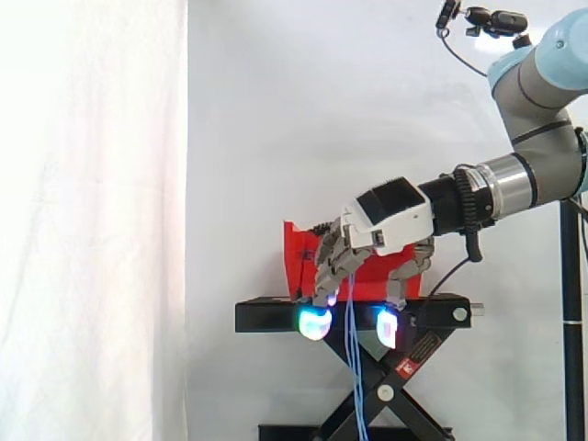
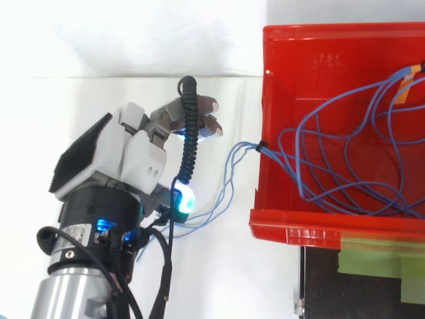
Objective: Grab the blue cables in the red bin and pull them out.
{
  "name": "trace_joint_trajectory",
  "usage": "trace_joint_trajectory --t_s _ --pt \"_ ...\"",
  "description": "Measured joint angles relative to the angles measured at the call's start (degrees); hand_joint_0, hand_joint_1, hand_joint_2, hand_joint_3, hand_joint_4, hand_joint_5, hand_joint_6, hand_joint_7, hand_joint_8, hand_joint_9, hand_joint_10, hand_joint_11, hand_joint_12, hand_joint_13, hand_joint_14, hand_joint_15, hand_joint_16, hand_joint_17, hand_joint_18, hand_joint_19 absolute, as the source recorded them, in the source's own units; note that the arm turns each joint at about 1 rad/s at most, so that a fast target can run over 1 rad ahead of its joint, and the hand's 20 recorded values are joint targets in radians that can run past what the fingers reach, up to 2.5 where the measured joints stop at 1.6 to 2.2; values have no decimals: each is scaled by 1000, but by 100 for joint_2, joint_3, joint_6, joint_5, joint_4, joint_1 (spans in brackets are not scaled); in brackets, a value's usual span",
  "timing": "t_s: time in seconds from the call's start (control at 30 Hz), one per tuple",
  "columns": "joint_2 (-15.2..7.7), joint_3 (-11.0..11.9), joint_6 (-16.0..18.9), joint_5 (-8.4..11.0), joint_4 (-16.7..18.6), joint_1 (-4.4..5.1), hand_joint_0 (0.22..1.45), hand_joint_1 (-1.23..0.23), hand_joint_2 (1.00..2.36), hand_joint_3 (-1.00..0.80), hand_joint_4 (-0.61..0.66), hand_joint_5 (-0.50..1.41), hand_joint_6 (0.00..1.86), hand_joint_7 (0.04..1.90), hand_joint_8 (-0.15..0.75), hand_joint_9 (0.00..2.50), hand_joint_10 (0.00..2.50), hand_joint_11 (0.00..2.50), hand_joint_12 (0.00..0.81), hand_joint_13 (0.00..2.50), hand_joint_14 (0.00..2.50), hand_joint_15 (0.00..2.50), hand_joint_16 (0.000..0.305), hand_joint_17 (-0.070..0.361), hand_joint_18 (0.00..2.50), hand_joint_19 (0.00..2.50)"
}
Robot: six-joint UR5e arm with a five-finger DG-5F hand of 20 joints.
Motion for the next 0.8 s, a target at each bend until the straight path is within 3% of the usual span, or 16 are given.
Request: trace_joint_trajectory --t_s 0.17,0.33,0.47,0.63,0.8 --pt "-3 116 -84 -6 -256 -25 739 -978 1000 -1000 249 637 12 577 281 794 23 930 384 765 24 655 48 108 560 521" --pt "-5 117 -142 -11 -108 -22 733 -980 1000 -1000 256 641 12 575 281 793 23 940 386 766 21 655 48 109 562 526" --pt "-7 -138 -182 -12 250 -15 730 -981 1000 -1000 256 644 12 571 282 793 23 926 386 766 23 659 49 109 564 520" --pt "-8 -709 -151 -38 953 -26 730 -982 1000 -1000 258 643 12 575 284 794 24 939 387 767 23 657 49 109 563 520" --pt "-7 -833 -5 -92 1568 -28 735 -979 1000 -1000 254 645 12 571 281 798 24 942 385 766 23 656 48 109 563 521"
